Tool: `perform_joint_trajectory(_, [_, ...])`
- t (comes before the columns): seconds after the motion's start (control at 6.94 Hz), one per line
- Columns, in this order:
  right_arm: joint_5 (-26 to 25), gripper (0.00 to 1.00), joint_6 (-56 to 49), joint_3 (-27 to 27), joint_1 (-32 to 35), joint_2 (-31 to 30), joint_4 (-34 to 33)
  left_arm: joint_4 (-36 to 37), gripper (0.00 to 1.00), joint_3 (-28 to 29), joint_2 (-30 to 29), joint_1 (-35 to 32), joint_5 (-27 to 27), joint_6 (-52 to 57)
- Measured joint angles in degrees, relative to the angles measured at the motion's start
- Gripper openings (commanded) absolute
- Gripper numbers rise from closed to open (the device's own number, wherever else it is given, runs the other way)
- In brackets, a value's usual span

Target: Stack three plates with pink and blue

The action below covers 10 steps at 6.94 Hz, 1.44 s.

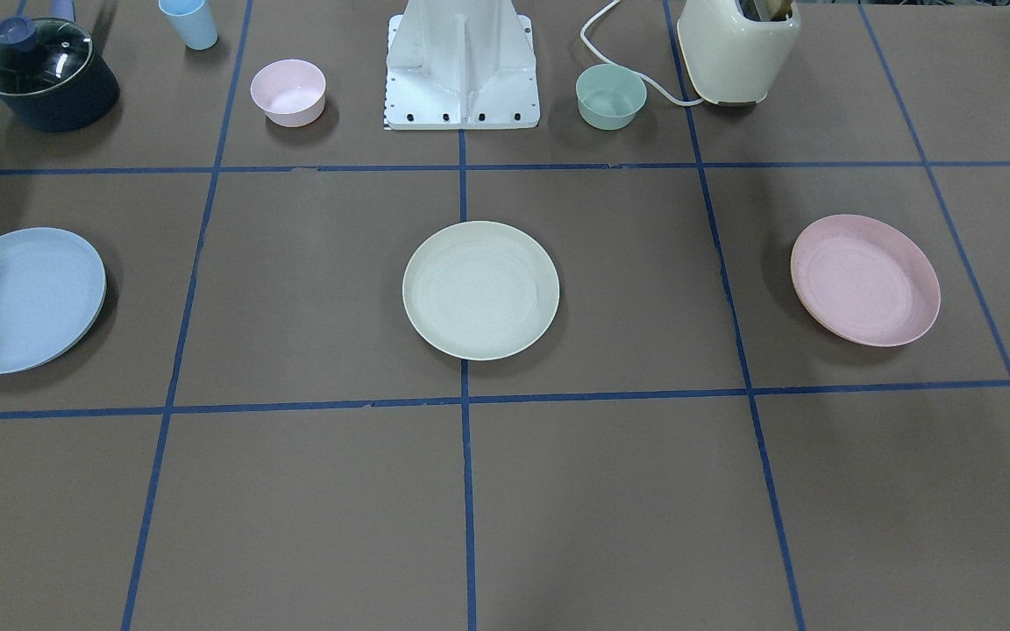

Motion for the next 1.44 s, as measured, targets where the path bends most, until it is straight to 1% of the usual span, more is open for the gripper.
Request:
perform_joint_trajectory(0.58, [0.1,1.0,0.2,0.4,0.1,0.3,0.1,-0.9,1.0,0.0,-0.1,0.1,-0.1,0.2])
perform_joint_trajectory(1.01, [0.2,1.0,0.8,0.8,0.1,1.2,0.1,-6.2,1.0,1.5,-0.9,1.1,0.0,-0.1])
perform_joint_trajectory(1.15, [0.2,1.0,0.9,0.9,0.1,1.9,0.2,-8.3,1.0,2.8,-1.4,2.0,-1.1,-0.5])
perform_joint_trajectory(1.44, [0.3,1.0,0.8,0.3,0.1,3.3,0.1,-15.1,1.0,4.9,-1.9,3.1,-6.6,-3.8])
